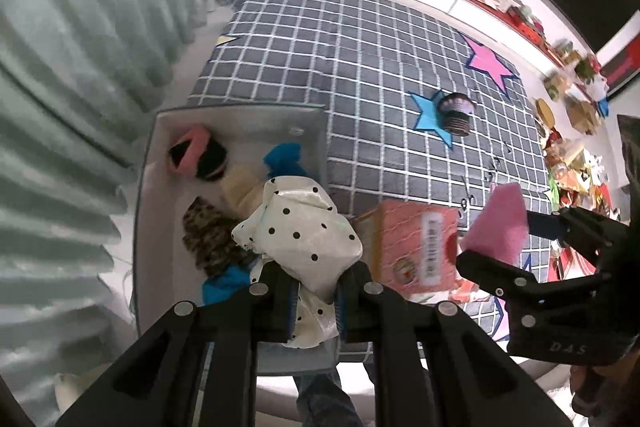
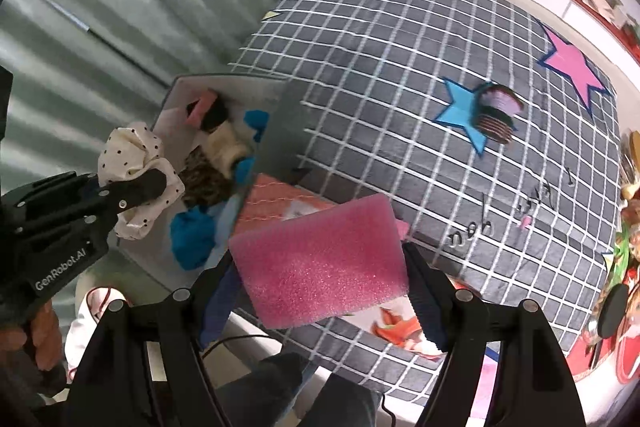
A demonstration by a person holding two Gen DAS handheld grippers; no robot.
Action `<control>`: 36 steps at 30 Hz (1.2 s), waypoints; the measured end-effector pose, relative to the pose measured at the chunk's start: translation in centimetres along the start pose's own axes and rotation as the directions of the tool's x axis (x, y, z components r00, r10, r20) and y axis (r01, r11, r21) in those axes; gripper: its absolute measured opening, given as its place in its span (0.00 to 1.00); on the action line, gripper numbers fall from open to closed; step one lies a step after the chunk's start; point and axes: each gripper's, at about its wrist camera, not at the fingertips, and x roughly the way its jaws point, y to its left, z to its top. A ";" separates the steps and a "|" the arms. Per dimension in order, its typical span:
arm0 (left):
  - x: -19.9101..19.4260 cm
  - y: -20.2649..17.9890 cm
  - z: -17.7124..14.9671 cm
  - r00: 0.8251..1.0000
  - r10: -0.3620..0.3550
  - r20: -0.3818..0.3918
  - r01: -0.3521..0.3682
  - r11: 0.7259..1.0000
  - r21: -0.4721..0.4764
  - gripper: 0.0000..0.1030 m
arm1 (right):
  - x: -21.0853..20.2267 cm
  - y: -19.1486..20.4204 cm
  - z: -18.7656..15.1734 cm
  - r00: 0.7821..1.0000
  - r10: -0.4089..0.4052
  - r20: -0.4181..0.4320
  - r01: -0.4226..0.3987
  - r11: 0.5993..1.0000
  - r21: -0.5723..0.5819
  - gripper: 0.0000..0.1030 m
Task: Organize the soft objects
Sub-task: 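Lift the polka-dot scrunchie and pink sponge and carry them toward the box, then carry the polka-dot scrunchie and pink sponge over the white box with both tools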
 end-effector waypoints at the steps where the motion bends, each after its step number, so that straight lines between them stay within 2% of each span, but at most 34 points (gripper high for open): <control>1: -0.1 0.5 -0.2 1.000 0.002 0.001 -0.002 1.000 -0.009 0.15 | 0.0 0.5 0.1 1.000 0.000 -0.001 0.000 1.000 -0.009 0.75; 20: -0.2 7.7 -4.0 0.999 0.037 -0.012 -0.039 0.988 -0.147 0.15 | 2.2 9.2 1.3 0.999 0.016 -0.046 -0.023 0.986 -0.167 0.75; 36: 1.6 9.6 -5.4 0.998 0.045 -0.054 -0.056 0.978 -0.203 0.15 | 3.6 11.8 1.9 0.996 0.017 -0.083 -0.035 0.974 -0.224 0.75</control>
